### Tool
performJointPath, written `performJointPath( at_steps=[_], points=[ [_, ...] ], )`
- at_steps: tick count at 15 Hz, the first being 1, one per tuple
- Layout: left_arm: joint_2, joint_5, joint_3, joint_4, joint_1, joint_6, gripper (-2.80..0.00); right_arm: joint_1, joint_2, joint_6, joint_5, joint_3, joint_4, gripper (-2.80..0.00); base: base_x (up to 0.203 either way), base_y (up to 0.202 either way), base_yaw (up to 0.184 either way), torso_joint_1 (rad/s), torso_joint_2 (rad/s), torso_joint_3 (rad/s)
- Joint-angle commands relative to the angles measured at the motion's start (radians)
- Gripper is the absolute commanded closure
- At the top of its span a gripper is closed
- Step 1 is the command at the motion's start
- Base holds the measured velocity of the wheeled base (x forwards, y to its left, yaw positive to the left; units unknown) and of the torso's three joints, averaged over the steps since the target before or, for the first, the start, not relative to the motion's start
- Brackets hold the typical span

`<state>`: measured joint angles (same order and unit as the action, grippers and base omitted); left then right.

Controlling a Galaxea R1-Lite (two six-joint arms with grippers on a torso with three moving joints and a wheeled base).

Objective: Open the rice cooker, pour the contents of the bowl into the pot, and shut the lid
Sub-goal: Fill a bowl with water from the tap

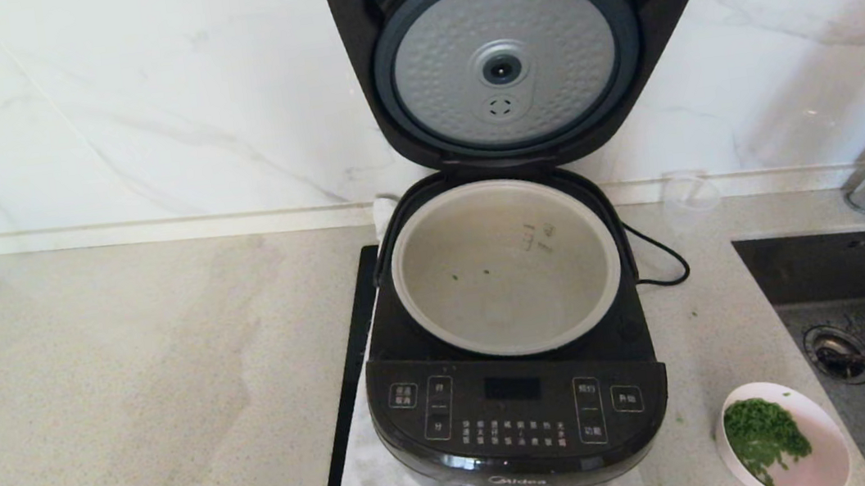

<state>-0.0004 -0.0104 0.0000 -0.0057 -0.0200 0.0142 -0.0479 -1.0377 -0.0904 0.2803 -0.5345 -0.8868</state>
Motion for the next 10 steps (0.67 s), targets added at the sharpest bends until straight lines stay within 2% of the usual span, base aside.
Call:
performJointPath(
  at_steps=[1,4,10],
  points=[
    [-0.001,0.000,0.002,0.000,0.000,0.000,0.00,0.030,-0.007,-0.007,-0.036,0.096,0.068,-2.80,0.000,0.000,0.000,0.000,0.00,0.000],
    [-0.001,0.000,0.002,0.000,0.000,0.000,0.00,0.077,-0.044,-0.008,-0.067,0.190,0.218,-2.80,0.000,0.000,0.000,0.000,0.00,0.000],
    [-0.001,0.000,0.002,0.000,0.000,0.000,0.00,0.111,-0.189,-0.006,-0.166,0.212,0.412,-2.80,0.000,0.000,0.000,0.000,0.00,0.000]
  ],
)
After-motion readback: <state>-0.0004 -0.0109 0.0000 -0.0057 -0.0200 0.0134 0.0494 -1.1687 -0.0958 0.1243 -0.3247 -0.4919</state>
